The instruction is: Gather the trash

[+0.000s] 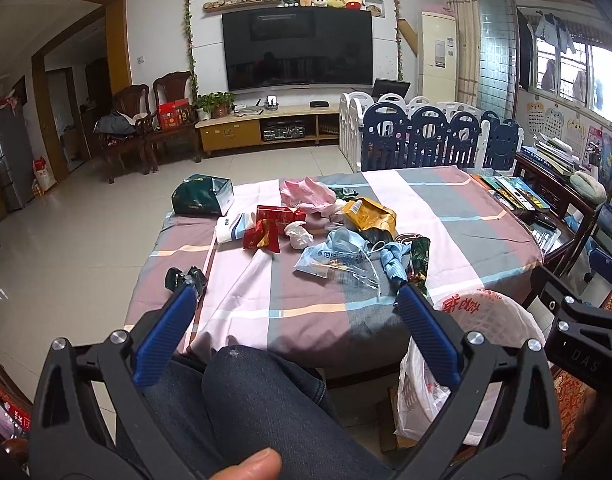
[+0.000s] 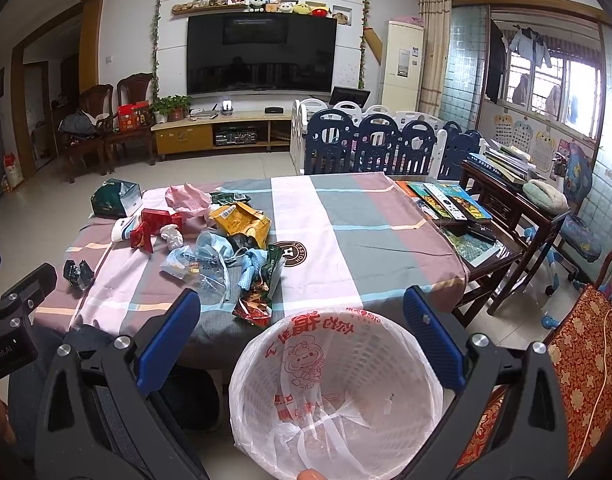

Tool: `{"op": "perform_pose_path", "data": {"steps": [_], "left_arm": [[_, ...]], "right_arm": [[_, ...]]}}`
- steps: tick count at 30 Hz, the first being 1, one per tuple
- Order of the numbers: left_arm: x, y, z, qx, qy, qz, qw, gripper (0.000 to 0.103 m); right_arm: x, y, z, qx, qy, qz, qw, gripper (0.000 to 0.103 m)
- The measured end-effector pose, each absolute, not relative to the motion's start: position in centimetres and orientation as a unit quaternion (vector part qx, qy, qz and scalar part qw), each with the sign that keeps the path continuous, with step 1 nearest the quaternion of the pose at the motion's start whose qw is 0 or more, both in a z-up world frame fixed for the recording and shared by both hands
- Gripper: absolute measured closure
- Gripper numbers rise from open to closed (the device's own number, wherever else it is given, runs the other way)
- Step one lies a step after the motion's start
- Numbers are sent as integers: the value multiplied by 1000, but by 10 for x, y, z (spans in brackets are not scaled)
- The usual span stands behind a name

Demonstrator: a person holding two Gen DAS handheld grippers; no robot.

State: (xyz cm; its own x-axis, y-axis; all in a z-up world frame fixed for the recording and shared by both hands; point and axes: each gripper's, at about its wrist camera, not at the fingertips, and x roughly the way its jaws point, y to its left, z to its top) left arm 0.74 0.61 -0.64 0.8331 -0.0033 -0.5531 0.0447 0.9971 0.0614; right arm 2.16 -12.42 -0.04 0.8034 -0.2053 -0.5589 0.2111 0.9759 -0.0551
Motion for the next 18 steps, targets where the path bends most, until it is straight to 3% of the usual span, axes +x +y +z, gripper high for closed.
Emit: {"op": "perform_pose_path", "data": {"steps": [18], "left_arm": [[6, 6, -11, 35, 292, -11, 956, 2]], "right_arm": [[21, -124, -2, 5, 296, -111, 949, 3]]}}
